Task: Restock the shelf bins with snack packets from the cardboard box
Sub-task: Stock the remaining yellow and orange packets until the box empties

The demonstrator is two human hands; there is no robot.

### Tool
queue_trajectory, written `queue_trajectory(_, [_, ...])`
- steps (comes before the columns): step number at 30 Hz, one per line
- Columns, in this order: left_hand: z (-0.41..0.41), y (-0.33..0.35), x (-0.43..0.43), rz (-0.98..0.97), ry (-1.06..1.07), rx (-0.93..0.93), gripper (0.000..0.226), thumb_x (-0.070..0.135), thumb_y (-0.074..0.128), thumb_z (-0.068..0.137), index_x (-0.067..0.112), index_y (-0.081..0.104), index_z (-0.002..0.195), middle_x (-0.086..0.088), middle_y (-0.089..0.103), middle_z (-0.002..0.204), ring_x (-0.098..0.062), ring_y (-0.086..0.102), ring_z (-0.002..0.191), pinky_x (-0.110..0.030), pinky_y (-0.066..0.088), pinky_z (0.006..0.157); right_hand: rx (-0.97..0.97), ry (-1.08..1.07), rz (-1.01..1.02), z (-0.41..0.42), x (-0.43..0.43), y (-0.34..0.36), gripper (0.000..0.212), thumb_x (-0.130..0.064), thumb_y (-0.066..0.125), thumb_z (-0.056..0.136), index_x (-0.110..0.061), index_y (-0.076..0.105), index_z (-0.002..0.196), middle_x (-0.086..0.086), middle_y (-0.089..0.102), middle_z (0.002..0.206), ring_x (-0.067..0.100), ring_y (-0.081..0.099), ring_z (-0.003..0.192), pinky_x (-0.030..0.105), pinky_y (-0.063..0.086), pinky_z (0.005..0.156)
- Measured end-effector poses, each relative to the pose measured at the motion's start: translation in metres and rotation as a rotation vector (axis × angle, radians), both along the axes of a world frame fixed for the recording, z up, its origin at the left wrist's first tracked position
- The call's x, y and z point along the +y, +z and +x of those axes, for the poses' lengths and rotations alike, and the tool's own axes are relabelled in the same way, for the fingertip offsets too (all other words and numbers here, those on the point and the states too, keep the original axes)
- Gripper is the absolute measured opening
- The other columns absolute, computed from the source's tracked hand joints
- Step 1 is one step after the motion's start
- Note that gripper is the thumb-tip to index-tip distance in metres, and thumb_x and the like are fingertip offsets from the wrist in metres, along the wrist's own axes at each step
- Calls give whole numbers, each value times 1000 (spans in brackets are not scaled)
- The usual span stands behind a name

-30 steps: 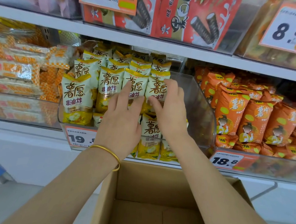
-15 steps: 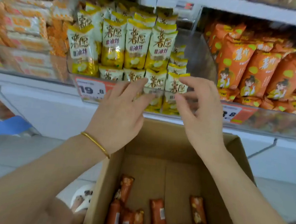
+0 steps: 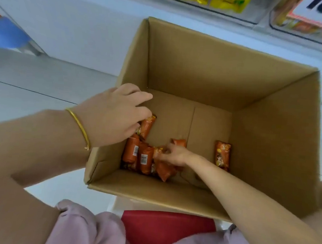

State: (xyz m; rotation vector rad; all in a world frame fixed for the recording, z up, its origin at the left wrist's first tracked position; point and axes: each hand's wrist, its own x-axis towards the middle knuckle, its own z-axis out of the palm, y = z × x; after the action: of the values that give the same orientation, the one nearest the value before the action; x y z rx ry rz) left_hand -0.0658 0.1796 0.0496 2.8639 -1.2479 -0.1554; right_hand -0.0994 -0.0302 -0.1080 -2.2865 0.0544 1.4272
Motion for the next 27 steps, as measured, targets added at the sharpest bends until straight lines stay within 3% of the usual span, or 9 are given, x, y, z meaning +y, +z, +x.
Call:
queue_trajectory(3, [7,-1,-4,-7,-37,0,34,23,52,77,11,71,103,-17,61,121,-38,56,108,-52,55,76,122,197,-122,-23,13,-26,82,-63,50,88,-24,19,152,15,18,157,33,32,139,43,32,112])
queue_trajectory(5, [9,-2,-4,-19,-51,0,34,21,53,76,10,72,102,-19,61,120,-39,57,107,-51,56,75,96,255,-125,-32,11,-35,75,-48,60,89,-22,25,150,17,30,151,33,40,133,39,38,108])
queue_trajectory(7, [8,-2,-4,-19,-64,-3,33,21,52,76,10,72,101,-18,62,120,-38,57,107,-51,56,74,45,184,-86,-29,0,-38,60,-29,65,88,-18,38,141,14,48,138,29,50,122,34,45,99])
queue_trajectory(10, [9,-1,-11,-21,-90,0,32,21,53,76,10,72,100,-19,61,121,-39,56,108,-52,56,74,-54,-118,-77,-10,-26,-38,44,-17,54,93,-13,45,135,14,56,128,29,56,115,35,48,93])
queue_trajectory(14, [6,0,-24,-11,-121,5,31,22,53,76,11,71,99,-18,59,125,-37,55,112,-50,56,74,-98,-325,-37,4,-53,-46,62,-21,64,89,-15,36,144,12,47,136,29,49,122,34,43,96])
queue_trajectory(18, [6,2,-37,-5,-135,11,30,23,54,72,11,72,93,-19,60,124,-37,56,111,-48,57,72,-80,-311,-25,2,-54,-64,79,-21,73,82,-28,29,148,12,24,145,35,35,132,39,38,106])
queue_trajectory(22, [10,0,-48,13,-144,-3,32,25,53,71,12,73,93,-18,60,124,-37,57,111,-46,57,73,-24,-261,35,14,-54,-76,93,-21,79,77,-34,22,150,15,17,150,37,27,138,40,30,112])
queue_trajectory(27, [16,-1,-60,27,-152,0,33,24,52,72,11,72,95,-21,59,124,-38,56,112,-47,56,74,-9,-437,95,18,-55,-79,111,-16,86,67,-36,17,151,16,4,155,38,17,143,43,25,114])
